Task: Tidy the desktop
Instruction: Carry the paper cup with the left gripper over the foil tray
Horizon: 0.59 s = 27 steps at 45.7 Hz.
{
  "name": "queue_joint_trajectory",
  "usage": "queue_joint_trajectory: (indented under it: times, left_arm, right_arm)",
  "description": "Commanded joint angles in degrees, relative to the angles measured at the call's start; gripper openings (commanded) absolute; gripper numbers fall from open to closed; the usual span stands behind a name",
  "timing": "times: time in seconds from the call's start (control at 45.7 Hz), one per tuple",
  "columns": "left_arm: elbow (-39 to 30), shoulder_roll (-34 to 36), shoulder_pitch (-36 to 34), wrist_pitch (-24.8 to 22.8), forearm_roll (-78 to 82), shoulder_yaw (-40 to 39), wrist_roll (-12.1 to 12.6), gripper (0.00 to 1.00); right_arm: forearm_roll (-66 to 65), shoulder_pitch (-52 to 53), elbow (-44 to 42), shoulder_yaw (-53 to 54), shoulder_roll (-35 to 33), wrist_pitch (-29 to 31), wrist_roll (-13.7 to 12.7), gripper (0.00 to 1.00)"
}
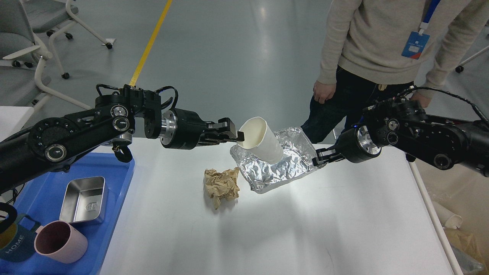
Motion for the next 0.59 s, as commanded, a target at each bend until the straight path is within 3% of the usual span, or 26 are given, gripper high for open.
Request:
queue_joint_trajectory:
  times: [0.0, 0.569]
  left_arm:
    - [1.4, -1.4, 0.0, 0.0, 0.0, 0.1, 0.0, 0.07]
    - [9.1, -9.5, 0.2, 2.0, 0.2, 0.1, 0.0, 0.08]
  right_arm:
    - [0.5, 0.1, 0.5, -0.2, -1.0, 0.0, 0.0, 0.0]
    - [0.7, 1.7, 3.5, 0.0, -1.0, 0.1, 0.1, 0.0]
